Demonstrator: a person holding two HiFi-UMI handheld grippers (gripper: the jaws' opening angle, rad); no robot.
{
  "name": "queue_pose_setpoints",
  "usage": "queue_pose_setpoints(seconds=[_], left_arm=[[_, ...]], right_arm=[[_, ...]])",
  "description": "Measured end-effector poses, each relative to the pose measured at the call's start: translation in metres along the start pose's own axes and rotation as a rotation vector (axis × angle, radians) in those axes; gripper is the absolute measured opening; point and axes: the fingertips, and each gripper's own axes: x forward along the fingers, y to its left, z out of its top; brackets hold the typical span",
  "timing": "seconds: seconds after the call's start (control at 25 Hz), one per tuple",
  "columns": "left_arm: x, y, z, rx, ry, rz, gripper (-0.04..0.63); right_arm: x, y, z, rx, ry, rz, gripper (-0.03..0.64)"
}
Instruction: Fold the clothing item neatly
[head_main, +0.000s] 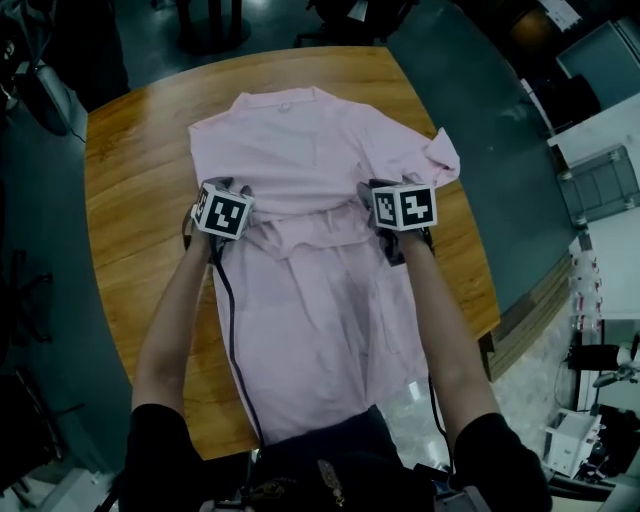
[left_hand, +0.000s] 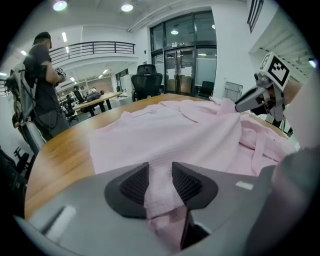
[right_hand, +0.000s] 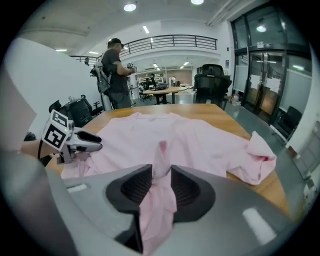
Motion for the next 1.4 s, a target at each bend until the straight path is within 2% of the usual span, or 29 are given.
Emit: queue_pose_setpoints(seconds=[0.08, 0.32, 0.48, 0.72, 0.8, 0.92, 1.08, 1.24, 1.4], left_arm=[[-0.004, 0.000, 0.002, -0.012, -0.016, 0.007, 0.156], [-0.055, -0.005, 0.015, -0.062, -0.072, 0.073, 0.156], [-0.105, -0.024, 0.027, -0.069, -0.101, 0.138, 0.156], [-0.194, -0.075, 0.042, -0.072, -0.131, 0.285, 0.156], [-0.220, -0.100, 0.044, -0.087, -0.132, 0.327, 0.153], [-0.244, -0.142, 0.059, -0.092, -0.162, 0.350, 0.132], [-0.258, -0.185, 0.078, -0.089, -0.233, 0.336, 0.016], [-0.235, -0.220, 0.096, -0.095, -0.286, 0.247, 0.008], [-0.198, -0.242, 0.117, -0.096, -0.318, 0.139, 0.008]], right_arm=[[-0.003, -0.011, -0.002, 0.025, -0.023, -0.020, 0.156], [-0.032, -0.009, 0.009, -0.049, -0.095, 0.007, 0.158], [-0.059, 0.016, 0.019, -0.142, -0.178, 0.105, 0.160], [-0.123, 0.046, 0.012, -0.253, -0.289, 0.292, 0.139], [-0.145, 0.051, 0.003, -0.279, -0.309, 0.347, 0.117], [-0.177, 0.047, -0.007, -0.302, -0.333, 0.394, 0.061], [-0.205, 0.043, -0.011, -0.307, -0.362, 0.418, 0.004], [-0.215, 0.030, -0.012, -0.314, -0.368, 0.405, 0.003], [-0.210, 0.001, -0.017, -0.310, -0.341, 0.334, 0.003]])
